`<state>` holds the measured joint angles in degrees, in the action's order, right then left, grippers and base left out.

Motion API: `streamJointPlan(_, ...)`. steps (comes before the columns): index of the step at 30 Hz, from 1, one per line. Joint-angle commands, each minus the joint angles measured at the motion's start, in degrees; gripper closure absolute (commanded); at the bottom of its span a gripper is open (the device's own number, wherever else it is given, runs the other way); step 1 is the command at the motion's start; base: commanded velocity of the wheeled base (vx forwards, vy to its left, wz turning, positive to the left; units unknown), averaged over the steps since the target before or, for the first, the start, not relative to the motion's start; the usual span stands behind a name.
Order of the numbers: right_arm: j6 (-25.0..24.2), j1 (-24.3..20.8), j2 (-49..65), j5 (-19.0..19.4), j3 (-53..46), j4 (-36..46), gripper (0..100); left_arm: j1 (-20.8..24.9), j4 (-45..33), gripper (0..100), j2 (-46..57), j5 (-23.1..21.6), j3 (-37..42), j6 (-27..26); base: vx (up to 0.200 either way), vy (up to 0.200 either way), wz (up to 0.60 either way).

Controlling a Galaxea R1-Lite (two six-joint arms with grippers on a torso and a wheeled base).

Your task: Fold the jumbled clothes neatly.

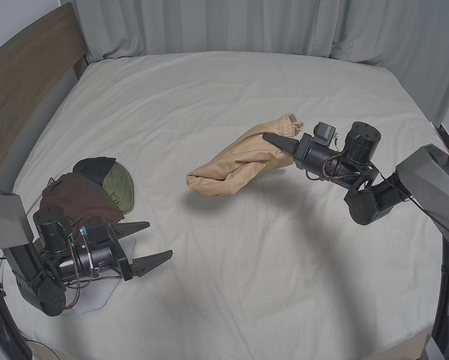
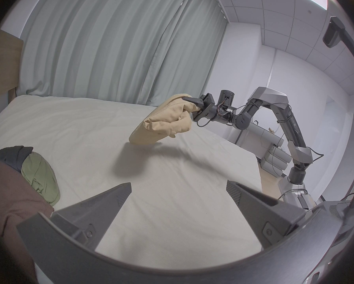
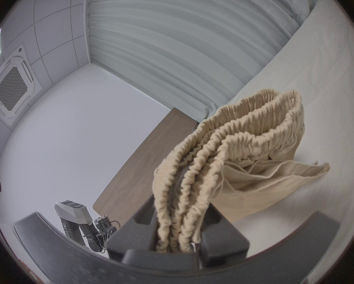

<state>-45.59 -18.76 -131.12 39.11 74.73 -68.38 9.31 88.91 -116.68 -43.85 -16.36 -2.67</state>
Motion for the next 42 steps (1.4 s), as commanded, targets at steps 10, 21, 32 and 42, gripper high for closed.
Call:
streamJointPlan(10, -0.99, 0.83, -5.2, 0.0, 14.48, 8.61, 100, 0.0, 0.04, 0, -0.75, -0.1, 2.03, -0.05, 0.0, 0.0, 0.0)
streamJointPlan(21, -1.87, 0.83, -10.38, 0.0, 25.29, 13.09, 100, -0.17, 0.04, 0, -0.75, -0.1, 2.56, -0.67, 0.0, 0.0, 0.0)
streamJointPlan(32, -3.1, 1.45, -12.58, 0.0, 29.16, 13.53, 100, 0.27, 0.04, 0, -3.03, -0.1, 2.39, -1.37, 0.0, 0.0, 0.0)
streamJointPlan(42, -5.38, 2.59, -14.86, -0.44, 31.53, 14.41, 100, 0.18, 0.04, 0, -3.21, -0.1, 2.39, -1.37, 0.0, 0.0, 0.0)
